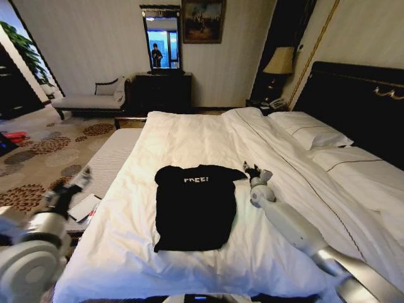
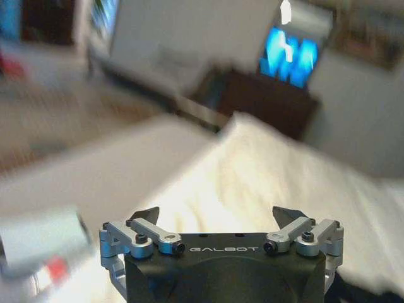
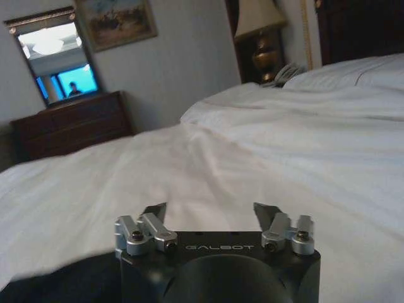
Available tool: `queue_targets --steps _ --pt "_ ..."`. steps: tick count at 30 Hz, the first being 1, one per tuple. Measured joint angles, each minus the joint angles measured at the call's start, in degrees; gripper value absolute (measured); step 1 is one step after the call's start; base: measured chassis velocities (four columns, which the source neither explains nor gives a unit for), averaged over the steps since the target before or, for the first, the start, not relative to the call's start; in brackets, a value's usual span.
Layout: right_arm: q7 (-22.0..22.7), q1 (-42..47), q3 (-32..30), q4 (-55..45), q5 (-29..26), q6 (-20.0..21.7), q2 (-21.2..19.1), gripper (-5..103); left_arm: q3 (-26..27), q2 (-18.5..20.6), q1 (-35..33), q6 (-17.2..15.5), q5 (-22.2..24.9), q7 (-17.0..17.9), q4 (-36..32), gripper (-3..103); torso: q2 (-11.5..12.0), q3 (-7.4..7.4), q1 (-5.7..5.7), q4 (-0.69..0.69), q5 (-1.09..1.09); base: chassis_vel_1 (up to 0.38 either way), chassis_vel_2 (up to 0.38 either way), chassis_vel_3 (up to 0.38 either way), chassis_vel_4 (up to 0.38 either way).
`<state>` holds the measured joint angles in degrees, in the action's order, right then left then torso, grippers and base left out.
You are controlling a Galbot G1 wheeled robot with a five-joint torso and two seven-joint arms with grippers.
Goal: Fold the clothes on the bed.
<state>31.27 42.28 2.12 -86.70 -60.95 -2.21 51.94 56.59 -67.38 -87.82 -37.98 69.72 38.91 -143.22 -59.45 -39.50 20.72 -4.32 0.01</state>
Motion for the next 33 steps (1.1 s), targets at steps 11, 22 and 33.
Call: queue_targets --steps 11,22,33 --pt "3.4 17.5 -6.5 -17.0 1.1 2.5 -0.5 99 -14.6 6.2 -5.3 -3.8 -4.1 -14.1 12.9 100 0.0 0.00 0.00 0.00 0.01 0.000 0.000 0.000 0.000" --pt "4.1 31.2 -8.7 -21.0 4.0 1.8 0.6 100 -29.3 5.3 -0.2 5.2 -5.0 -24.1 25.2 100 0.0 0.00 0.00 0.00 -0.01 0.000 0.000 0.000 0.000" --pt "8.4 37.9 -8.6 -26.3 1.5 2.1 0.4 100 -30.3 10.2 -3.9 6.6 -3.9 -23.7 22.0 100 0.0 0.00 0.00 0.00 -0.01 0.000 0.000 0.000 0.000"
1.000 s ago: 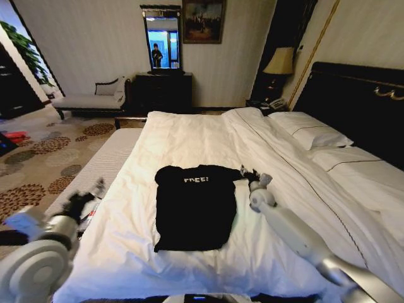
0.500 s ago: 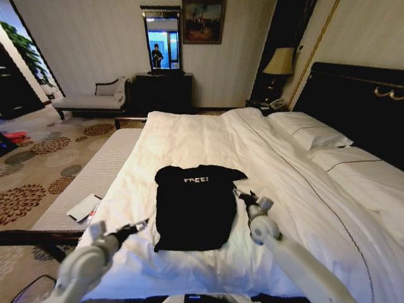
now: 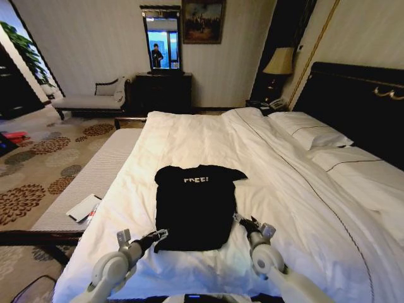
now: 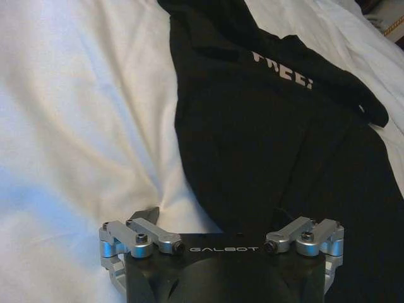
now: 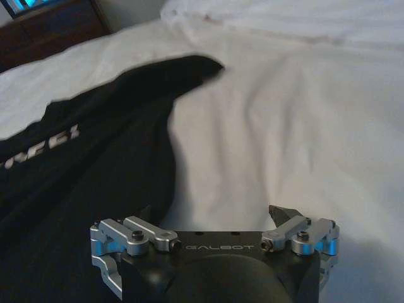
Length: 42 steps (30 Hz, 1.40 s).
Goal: Fold the clothes on the bed.
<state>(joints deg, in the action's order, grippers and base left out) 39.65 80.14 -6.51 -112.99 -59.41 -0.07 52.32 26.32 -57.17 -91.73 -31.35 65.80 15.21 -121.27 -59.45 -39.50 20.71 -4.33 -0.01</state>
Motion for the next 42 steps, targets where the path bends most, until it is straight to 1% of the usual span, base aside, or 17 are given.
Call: queue_targets --steps 6,17,18,20,21,23,26,29,30,31,32,35,37,39,40,41,42 --pt "0.8 4.8 1.0 -6.4 -5.9 0.4 0.3 100 0.7 1.3 -1.7 0.8 0.9 0.5 -1.3 100 0.0 0.00 0.01 0.00 0.02 0.000 0.000 0.000 0.000" --pt "-0.2 7.4 2.1 -8.5 -9.7 -0.7 1.0 101 -1.4 -3.1 -0.1 -0.4 1.2 2.2 -0.8 100 0.0 0.00 0.01 -0.01 0.01 0.000 0.000 0.000 0.000" --pt "-0.6 7.5 2.2 -8.7 -9.9 -0.9 0.9 92 -1.7 -3.5 -0.4 -0.6 0.5 2.1 -0.7 103 0.0 -0.01 0.01 -0.01 0.01 0.000 0.000 0.000 0.000" --pt "-0.9 7.6 2.3 -8.7 -9.9 -1.2 0.9 92 -1.8 -3.9 -0.8 -0.6 -0.4 2.1 -0.7 99 0.0 0.00 0.01 0.00 0.00 0.000 0.000 0.000 0.000" --pt "-1.0 7.6 2.4 -8.8 -9.8 -1.3 0.9 82 -1.9 -4.1 -1.0 -0.5 -1.1 2.1 -0.7 99 0.0 0.00 0.01 0.01 0.00 0.000 0.000 0.000 0.000" --pt "-1.0 7.8 2.5 -8.9 -9.7 -1.4 0.8 82 -1.9 -4.5 -1.3 -0.4 -1.7 2.0 -0.7 94 0.0 -0.01 0.01 0.01 0.00 0.000 0.000 0.000 0.000" --pt "-1.1 8.4 2.8 -9.5 -9.0 -1.6 0.7 60 -1.8 -5.4 -2.3 0.0 -2.6 1.6 -1.1 79 0.0 -0.01 0.01 0.01 -0.01 0.000 0.000 0.000 0.000" --pt "-1.4 8.9 3.0 -9.9 -8.3 -1.9 0.6 60 -1.6 -5.9 -2.9 0.0 -2.9 1.1 -1.7 68 0.0 -0.01 0.01 0.00 0.00 0.000 0.000 0.000 0.000" --pt "-1.7 9.0 3.1 -10.0 -8.1 -2.1 0.6 50 -1.6 -6.0 -3.2 0.0 -3.0 1.0 -2.1 68 0.0 -0.01 0.01 -0.01 0.01 0.000 0.000 0.000 0.000" --pt "-2.2 9.4 3.2 -10.3 -7.7 -2.4 0.5 50 -1.5 -6.2 -3.6 -0.1 -3.2 0.8 -2.7 62 0.0 0.00 0.01 0.00 0.01 0.000 0.000 0.000 0.000" --pt "-2.5 9.7 3.3 -10.5 -7.4 -2.6 0.5 38 -1.4 -6.3 -4.1 -0.2 -3.4 0.8 -3.3 57 0.0 0.00 0.01 0.00 0.01 0.000 0.000 0.000 0.000" --pt "-2.7 10.2 3.5 -11.2 -7.1 -2.7 0.4 33 -1.1 -6.3 -5.1 -0.2 -3.6 0.7 -4.3 46 0.0 -0.01 0.01 0.00 0.00 0.000 0.000 0.000 0.000" --pt "-2.7 10.8 3.7 -11.9 -6.6 -2.9 0.4 22 -0.8 -6.3 -5.9 -0.1 -3.9 0.7 -4.8 36 0.0 -0.01 0.01 0.00 0.00 0.000 0.000 0.000 0.000" --pt "-2.7 11.1 3.8 -12.2 -6.5 -3.0 0.4 22 -0.6 -6.3 -6.2 0.1 -4.0 0.7 -4.9 36 0.0 0.00 0.01 0.00 0.01 0.000 0.000 0.000 0.000" --pt "-2.7 11.4 3.8 -12.5 -6.4 -3.1 0.4 11 -0.5 -6.2 -6.5 0.3 -4.3 0.7 -5.1 30 0.0 0.00 0.01 -0.01 0.01 0.000 0.000 0.000 0.000" --pt "-2.7 12.0 3.8 -12.8 -6.2 -3.3 0.3 11 -0.3 -6.2 -7.0 0.5 -4.5 0.7 -5.5 24 0.0 -0.01 0.01 0.00 0.01 0.000 0.000 0.000 0.000" --pt "-2.7 12.6 3.8 -13.1 -6.0 -3.5 0.1 2 0.0 -6.1 -7.6 0.8 -4.7 0.7 -6.0 20 0.0 -0.01 0.01 0.00 0.01 0.000 0.000 0.000 0.000"
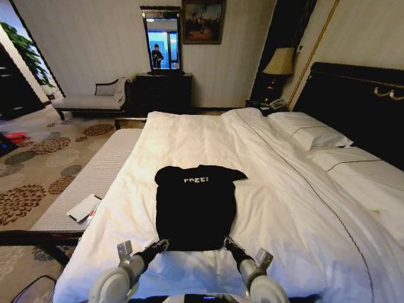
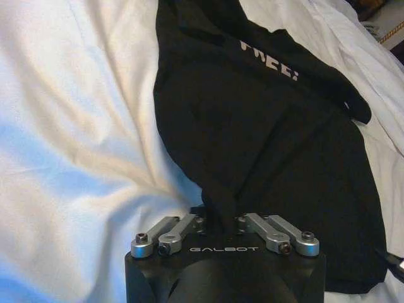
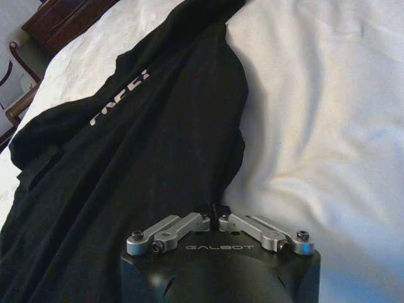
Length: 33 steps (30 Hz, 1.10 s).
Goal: Fold the clothes on the bed.
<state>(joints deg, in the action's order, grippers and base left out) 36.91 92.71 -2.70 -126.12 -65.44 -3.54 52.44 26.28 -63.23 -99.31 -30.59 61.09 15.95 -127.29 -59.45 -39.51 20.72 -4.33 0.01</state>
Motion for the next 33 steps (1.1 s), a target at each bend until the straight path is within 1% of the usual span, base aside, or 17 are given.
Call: queue_targets --steps 1,2,3,5,6,7,9,10,13,14,18,24,28,33 --pt "0.0 0.0 0.0 0.0 0.0 0.0 0.0 2 0.0 0.0 0.0 0.0 0.0 0.0 0.0 20 0.0 0.00 0.00 0.00 0.00 0.000 0.000 0.000 0.000" --pt "0.0 0.6 0.0 -0.3 0.2 -0.1 -0.2 2 0.3 0.2 -0.8 0.3 -0.3 0.2 -0.7 14 0.0 0.00 0.00 0.00 0.00 0.000 0.000 0.000 0.000" --pt "-0.1 1.5 0.0 -0.9 0.4 -0.3 -0.4 2 0.5 0.5 -1.8 0.8 -0.6 0.7 -1.6 14 0.0 0.00 0.00 0.00 0.00 0.000 0.000 0.000 0.000" --pt "-0.1 3.2 0.0 -1.8 1.0 -0.4 -0.7 0 1.4 1.2 -4.0 1.4 -1.0 2.1 -3.6 3 0.0 0.00 0.00 0.00 0.00 0.000 0.000 0.000 0.000" --pt "-0.1 3.2 0.0 -1.8 1.0 -0.4 -0.7 0 1.4 1.2 -4.0 1.4 -1.0 2.1 -3.6 3 0.0 0.00 0.00 0.00 0.00 0.000 0.000 0.000 0.000" --pt "-0.1 4.5 0.2 -2.2 1.7 -0.7 -1.0 0 2.1 1.7 -5.4 1.5 -1.0 2.9 -4.7 1 0.0 0.00 0.00 0.00 0.00 0.000 0.000 0.000 0.000" --pt "-0.1 6.6 0.5 -2.9 3.0 -1.3 -1.5 0 3.7 2.8 -8.3 1.6 -0.7 4.2 -6.8 1 0.0 0.01 0.00 0.00 0.00 0.000 0.000 0.000 0.000" --pt "-0.1 6.6 0.5 -2.9 3.0 -1.3 -1.5 0 3.7 2.8 -8.3 1.6 -0.7 4.2 -6.8 1 0.0 0.01 0.00 0.00 0.00 0.000 0.000 0.000 0.000" --pt "0.0 9.9 0.6 -4.4 4.7 -2.2 -2.5 0 6.4 4.9 -12.3 1.5 -0.1 5.3 -9.9 1 0.0 0.01 0.00 0.00 -0.01 0.000 0.000 0.000 0.000" --pt "0.0 9.9 0.6 -4.4 4.7 -2.2 -2.5 0 6.4 4.9 -12.3 1.5 -0.1 5.3 -9.9 1 0.0 0.01 0.00 0.00 -0.01 0.000 0.000 0.000 0.000" --pt "1.0 12.7 0.0 -6.7 5.8 -2.6 -3.6 0 10.3 8.0 -15.8 0.7 0.9 6.8 -12.1 1 0.0 0.00 0.00 0.00 -0.01 0.000 0.000 0.000 0.000" --pt "1.7 15.1 -0.8 -7.9 6.2 -2.9 -4.3 0 11.5 9.7 -18.2 0.2 0.4 7.7 -12.4 1 0.0 0.00 0.00 0.00 0.00 0.000 0.000 0.000 0.000" --pt "1.8 18.6 -1.1 -7.3 7.6 -3.7 -5.2 0 10.1 10.6 -21.2 -0.7 -3.0 8.3 -11.6 1 0.0 0.00 0.00 0.01 0.00 0.000 0.000 0.000 0.000" --pt "1.7 20.9 -0.3 -6.3 9.6 -4.6 -5.8 0 9.9 11.8 -23.8 -0.8 -4.6 8.7 -10.5 1 0.0 0.00 0.00 -0.01 0.00 0.000 0.000 0.000 0.000"
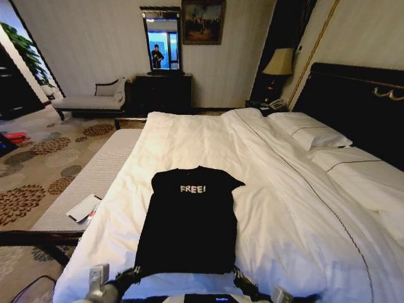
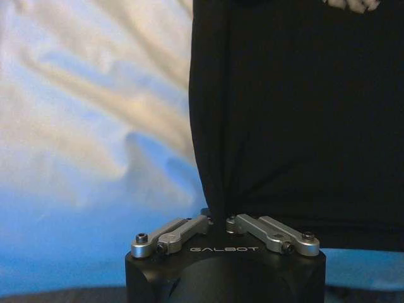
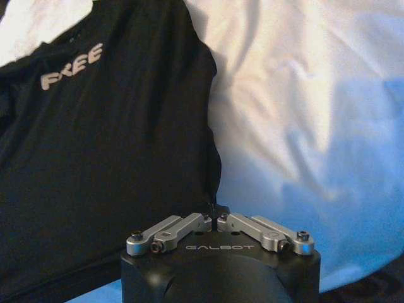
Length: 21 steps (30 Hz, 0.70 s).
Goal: Fold the clothes on the bed.
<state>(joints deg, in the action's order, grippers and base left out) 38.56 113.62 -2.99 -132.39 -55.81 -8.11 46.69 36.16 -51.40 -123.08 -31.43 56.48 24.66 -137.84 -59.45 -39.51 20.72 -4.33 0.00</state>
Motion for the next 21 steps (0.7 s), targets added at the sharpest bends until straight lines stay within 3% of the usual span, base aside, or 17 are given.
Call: queue_targets --steps 18,19,21 --pt "0.3 2.1 3.5 1.5 7.6 -1.9 1.3 -2 -0.9 -0.9 -3.2 2.7 -7.1 -1.3 1.7 -2 0.0 0.00 0.00 0.01 -0.02 0.000 0.000 0.000 0.000" --pt "0.3 2.1 3.5 1.4 8.5 -2.1 1.4 4 -0.8 -1.0 -3.2 2.8 -7.7 -1.4 1.2 3 0.0 0.00 0.00 0.01 -0.02 0.000 0.000 0.000 0.000" --pt "0.3 2.1 3.3 1.2 9.2 -2.3 1.5 4 -0.5 -1.0 -3.2 2.8 -8.7 -1.5 0.7 8 0.0 0.00 0.00 0.01 -0.02 0.000 0.000 0.000 0.000"
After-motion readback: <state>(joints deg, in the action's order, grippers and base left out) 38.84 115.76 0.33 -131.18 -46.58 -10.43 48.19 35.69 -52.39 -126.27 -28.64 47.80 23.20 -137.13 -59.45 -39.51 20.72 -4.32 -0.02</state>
